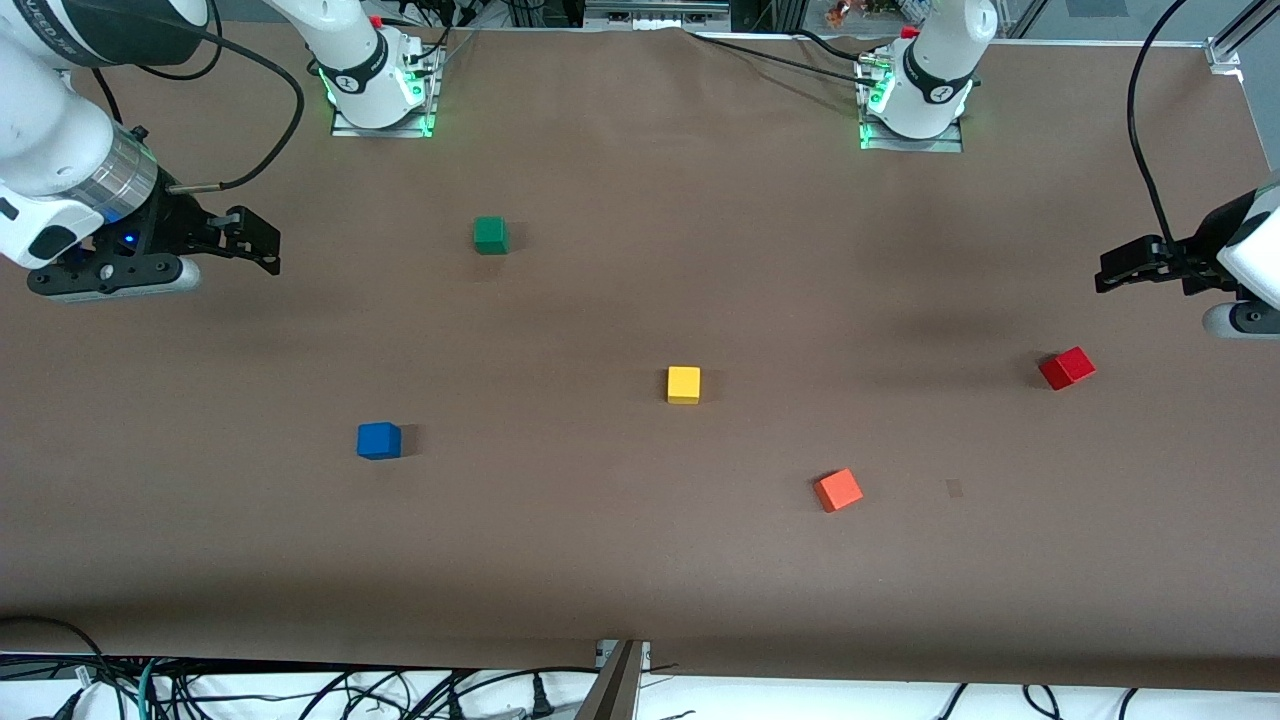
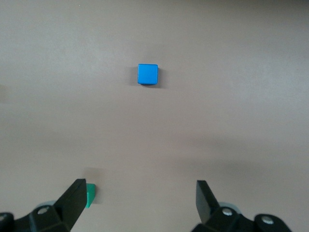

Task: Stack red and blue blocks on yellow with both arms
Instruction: 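Lower the left gripper onto the red cube and close it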

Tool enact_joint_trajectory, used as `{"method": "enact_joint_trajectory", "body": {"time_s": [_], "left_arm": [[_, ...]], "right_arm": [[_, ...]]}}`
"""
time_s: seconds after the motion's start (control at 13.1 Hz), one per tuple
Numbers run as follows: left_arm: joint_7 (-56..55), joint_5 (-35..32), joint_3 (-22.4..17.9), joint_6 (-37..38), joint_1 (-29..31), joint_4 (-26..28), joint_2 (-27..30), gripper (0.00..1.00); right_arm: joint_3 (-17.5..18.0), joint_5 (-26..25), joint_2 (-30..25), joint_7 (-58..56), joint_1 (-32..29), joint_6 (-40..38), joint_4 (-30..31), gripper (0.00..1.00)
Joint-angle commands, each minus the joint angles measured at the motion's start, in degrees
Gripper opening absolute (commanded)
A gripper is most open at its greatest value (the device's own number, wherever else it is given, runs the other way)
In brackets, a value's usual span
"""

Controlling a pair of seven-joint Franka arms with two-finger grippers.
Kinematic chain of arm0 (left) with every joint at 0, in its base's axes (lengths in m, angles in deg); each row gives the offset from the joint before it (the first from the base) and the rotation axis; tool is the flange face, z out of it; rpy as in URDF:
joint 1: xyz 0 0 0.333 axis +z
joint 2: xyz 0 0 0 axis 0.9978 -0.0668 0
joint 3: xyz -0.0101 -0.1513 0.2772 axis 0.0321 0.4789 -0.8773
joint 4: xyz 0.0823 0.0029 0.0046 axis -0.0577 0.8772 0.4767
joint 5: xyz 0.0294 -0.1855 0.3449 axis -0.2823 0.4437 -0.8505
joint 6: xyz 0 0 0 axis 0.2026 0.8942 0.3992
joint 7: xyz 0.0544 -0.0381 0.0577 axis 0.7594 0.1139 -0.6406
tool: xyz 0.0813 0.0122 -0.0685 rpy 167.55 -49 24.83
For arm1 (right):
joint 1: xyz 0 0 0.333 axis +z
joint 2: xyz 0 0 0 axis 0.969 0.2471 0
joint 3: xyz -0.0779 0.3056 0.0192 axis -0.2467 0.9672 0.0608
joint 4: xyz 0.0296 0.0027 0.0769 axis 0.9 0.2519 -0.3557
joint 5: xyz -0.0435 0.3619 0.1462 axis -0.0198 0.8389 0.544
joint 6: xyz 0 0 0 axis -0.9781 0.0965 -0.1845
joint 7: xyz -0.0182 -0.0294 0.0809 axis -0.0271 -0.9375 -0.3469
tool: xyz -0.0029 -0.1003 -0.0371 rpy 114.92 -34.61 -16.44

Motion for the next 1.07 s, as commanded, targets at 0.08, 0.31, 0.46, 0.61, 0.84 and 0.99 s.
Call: {"method": "enact_joint_trajectory", "body": {"time_s": [0.08, 0.31, 0.46, 0.61, 0.84, 0.99], "left_arm": [[0.2, 0.7, -0.2, 0.5, 0.1, -1.6, -0.9, 1.00], [0.2, 0.7, -0.5, 0.5, 0.1, -1.6, -1.2, 1.00], [0.4, 1.0, -0.8, 0.0, 1.4, -1.8, -2.2, 1.00], [0.7, 1.4, -0.8, 0.0, 4.5, -5.1, -6.5, 1.00], [0.8, 0.5, -1.0, -1.2, 7.2, -5.5, -11.6, 1.00], [0.8, -0.3, -0.9, -5.0, 9.2, -5.0, -14.8, 1.00]], "right_arm": [[1.2, -1.0, -1.3, -0.7, -1.2, 0.3, 1.0, 1.00], [1.2, -1.0, -1.3, -0.7, -1.2, 0.3, 1.0, 1.00], [1.2, -1.0, -1.3, -0.7, -1.2, 0.3, 1.0, 1.00], [1.2, -1.0, -1.2, -0.7, -1.2, 0.3, 1.0, 1.00], [1.2, -1.0, -1.2, -0.7, -1.2, 0.3, 1.0, 1.00], [1.2, -1.0, -1.2, -0.7, -1.2, 0.3, 1.0, 1.00]]}}
